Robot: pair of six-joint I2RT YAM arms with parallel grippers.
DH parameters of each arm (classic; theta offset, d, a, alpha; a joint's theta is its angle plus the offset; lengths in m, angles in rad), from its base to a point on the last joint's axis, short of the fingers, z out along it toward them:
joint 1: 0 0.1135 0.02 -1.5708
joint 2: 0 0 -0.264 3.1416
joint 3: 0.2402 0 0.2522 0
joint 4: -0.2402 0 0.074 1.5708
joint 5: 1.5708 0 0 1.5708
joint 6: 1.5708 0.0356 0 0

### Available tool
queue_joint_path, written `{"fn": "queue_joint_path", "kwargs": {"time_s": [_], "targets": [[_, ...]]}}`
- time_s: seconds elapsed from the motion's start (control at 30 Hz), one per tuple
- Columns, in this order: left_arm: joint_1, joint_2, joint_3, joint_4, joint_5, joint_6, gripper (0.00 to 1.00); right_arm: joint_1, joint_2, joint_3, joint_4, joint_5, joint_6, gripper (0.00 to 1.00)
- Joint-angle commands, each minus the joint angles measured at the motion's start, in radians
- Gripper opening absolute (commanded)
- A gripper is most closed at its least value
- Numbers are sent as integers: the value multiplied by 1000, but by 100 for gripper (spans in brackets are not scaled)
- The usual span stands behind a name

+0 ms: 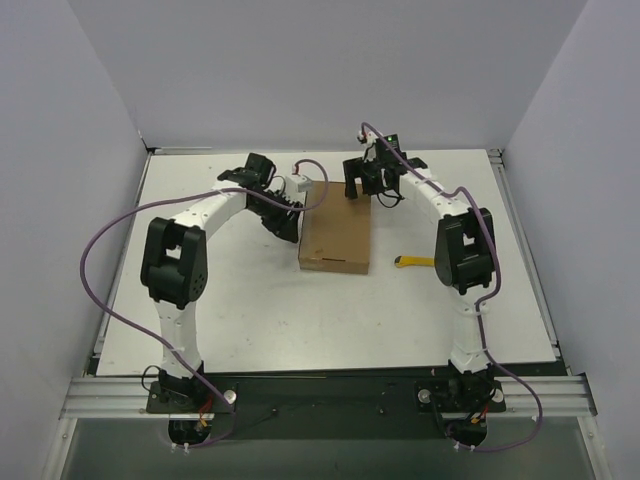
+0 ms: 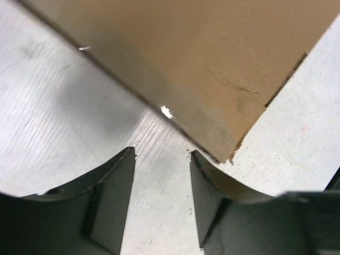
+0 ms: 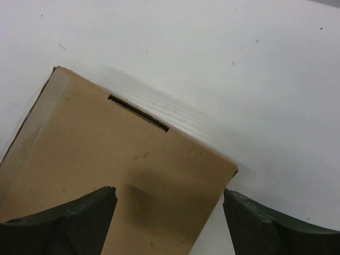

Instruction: Unpack the express box

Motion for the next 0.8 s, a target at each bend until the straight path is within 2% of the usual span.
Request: {"fn": "queue_joint_path", "kwargs": {"time_s": [0.0,0.03,0.13,0.23,0.33,0.47,0.63,0.77], "targets": [[94,-58,90,-19,-11,-86,59,2,-189,-60,98,60,-49,86],[102,-52,110,-15,-11,-145,60,2,-214,-95,121,67,-66,87],[105,-16,191,2,15,-198,60,-1,-212,-108,76,22,-112,86],[88,28,257,15,49,-225,61,-3,-220,-170,62,-38,-125,79],[87,89,322,24,72,-299,61,-3,-237,-224,86,-83,-112,68],[87,164,366,48,55,-342,60,0,-242,-272,97,-187,-86,41],[85,228,405,67,40,-351,53,17,-235,-309,94,-259,-75,39],[83,267,405,71,49,-353,52,31,-232,-335,86,-258,-73,39]]}}
